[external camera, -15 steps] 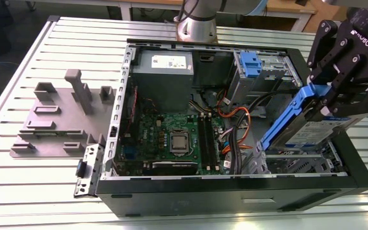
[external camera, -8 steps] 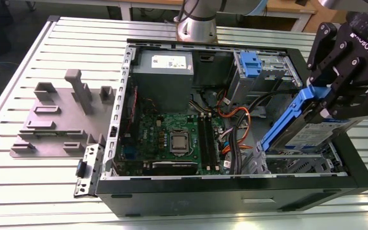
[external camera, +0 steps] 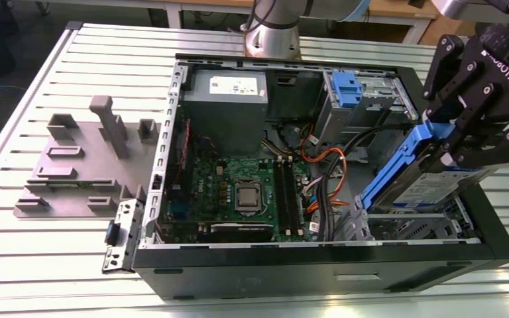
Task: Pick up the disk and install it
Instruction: 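Insert the disk into the insertion slot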
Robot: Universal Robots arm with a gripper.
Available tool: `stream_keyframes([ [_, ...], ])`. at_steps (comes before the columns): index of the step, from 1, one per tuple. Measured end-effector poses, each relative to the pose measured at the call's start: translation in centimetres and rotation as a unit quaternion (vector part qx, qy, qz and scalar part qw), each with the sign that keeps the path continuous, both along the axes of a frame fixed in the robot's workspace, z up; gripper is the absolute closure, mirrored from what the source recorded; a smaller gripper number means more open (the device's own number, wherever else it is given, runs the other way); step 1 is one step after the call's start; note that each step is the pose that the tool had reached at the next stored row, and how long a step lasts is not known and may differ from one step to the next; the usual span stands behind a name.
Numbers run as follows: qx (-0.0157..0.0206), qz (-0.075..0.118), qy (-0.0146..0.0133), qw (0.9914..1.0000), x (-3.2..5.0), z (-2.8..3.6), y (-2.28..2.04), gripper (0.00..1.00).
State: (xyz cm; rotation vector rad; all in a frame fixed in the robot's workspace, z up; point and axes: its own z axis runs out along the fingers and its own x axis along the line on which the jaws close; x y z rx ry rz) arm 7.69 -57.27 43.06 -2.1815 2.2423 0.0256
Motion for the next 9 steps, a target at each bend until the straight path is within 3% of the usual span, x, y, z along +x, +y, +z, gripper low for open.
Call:
stream_keyframes([
  [9, 0.0000, 0.000, 0.0000, 1.00000, 0.00, -0.53, -0.01, 0.64],
])
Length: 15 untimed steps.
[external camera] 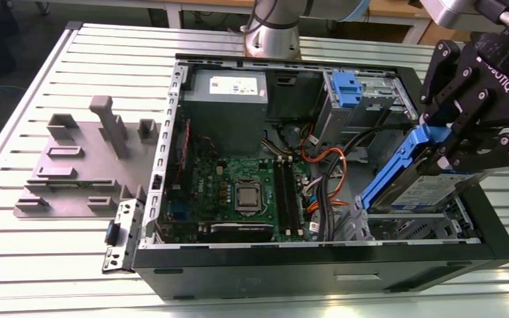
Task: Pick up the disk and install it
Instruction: 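Insert the disk into the insertion slot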
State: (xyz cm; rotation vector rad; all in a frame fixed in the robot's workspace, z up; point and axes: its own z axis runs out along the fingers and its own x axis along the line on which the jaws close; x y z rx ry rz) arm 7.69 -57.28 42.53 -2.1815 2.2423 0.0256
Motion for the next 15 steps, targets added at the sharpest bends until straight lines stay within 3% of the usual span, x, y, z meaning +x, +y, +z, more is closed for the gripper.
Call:
stream_keyframes([
  [15, 0.0001, 0.000, 0.0000, 1.00000, 0.00, -1.13, -0.04, 0.64],
])
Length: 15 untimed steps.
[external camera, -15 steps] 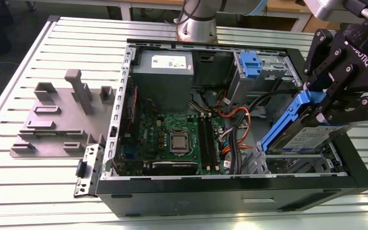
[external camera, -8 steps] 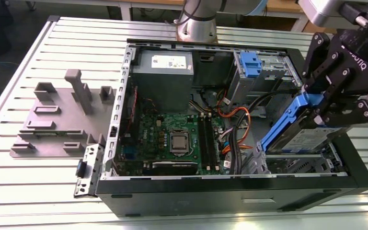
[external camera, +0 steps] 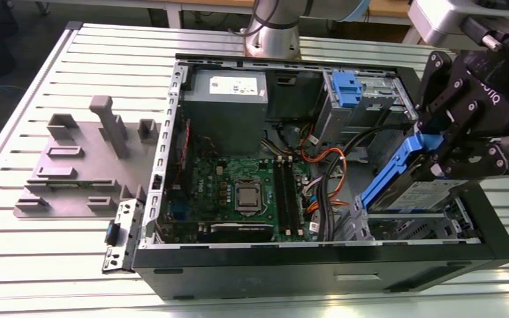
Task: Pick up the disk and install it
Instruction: 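Insert the disk into the insertion slot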
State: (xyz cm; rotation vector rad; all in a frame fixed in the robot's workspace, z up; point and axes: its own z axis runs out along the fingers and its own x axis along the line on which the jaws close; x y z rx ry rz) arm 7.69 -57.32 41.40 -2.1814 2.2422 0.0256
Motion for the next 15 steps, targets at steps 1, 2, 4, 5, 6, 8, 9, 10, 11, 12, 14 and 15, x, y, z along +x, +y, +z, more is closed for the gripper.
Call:
stream_keyframes([
  [1, 0.0000, 0.000, 0.0000, 1.00000, 0.00, -0.08, 0.00, 0.64],
  [2, 0.0000, 0.000, 0.0000, 1.00000, 0.00, -0.16, -0.01, 0.64],
  [4, 0.0000, 0.000, 0.0000, 1.00000, 0.00, -0.32, -0.02, 0.64],
  [5, 0.0000, 0.000, 0.0000, 1.00000, 0.00, -0.40, -0.02, 0.64],
  [6, 0.0000, 0.000, 0.0000, 1.00000, 0.00, -0.48, -0.03, 0.64],
  [8, -0.0001, 0.000, 0.0000, 1.00000, 0.00, -0.63, -0.04, 0.64],
  [9, -0.0001, 0.000, 0.0000, 1.00000, 0.00, -0.71, -0.04, 0.64],
  [10, 0.0000, 0.000, 0.0000, 1.00000, 0.00, -0.79, -0.05, 0.64],
  [11, 0.0000, 0.000, 0.0000, 1.00000, 0.00, -0.87, -0.05, 0.64],
  [12, 0.0000, 0.000, 0.0000, 1.00000, 0.00, -0.95, -0.05, 0.64],
  [14, 0.0000, 0.000, 0.0000, 1.00000, 0.00, -1.11, -0.06, 0.64],
  [15, 0.0000, 0.000, 0.0000, 1.00000, 0.00, -1.19, -0.07, 0.64],
])
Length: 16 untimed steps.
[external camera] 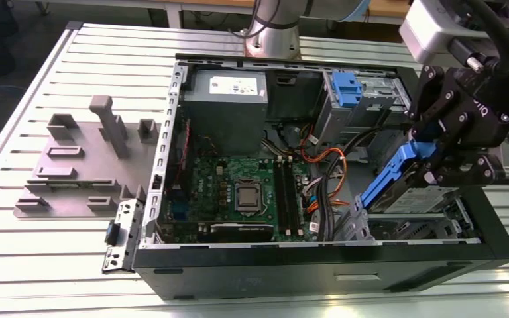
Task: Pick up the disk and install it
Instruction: 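Insert the disk into the insertion slot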
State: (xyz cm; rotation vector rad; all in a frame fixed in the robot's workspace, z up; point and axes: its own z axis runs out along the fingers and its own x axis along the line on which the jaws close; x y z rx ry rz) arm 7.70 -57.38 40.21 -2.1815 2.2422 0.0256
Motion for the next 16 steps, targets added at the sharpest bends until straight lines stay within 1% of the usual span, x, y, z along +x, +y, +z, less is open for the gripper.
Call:
stream_keyframes([
  [16, 0.0000, 0.000, 0.0000, 1.00000, 0.00, -1.22, -0.08, 0.64],
])
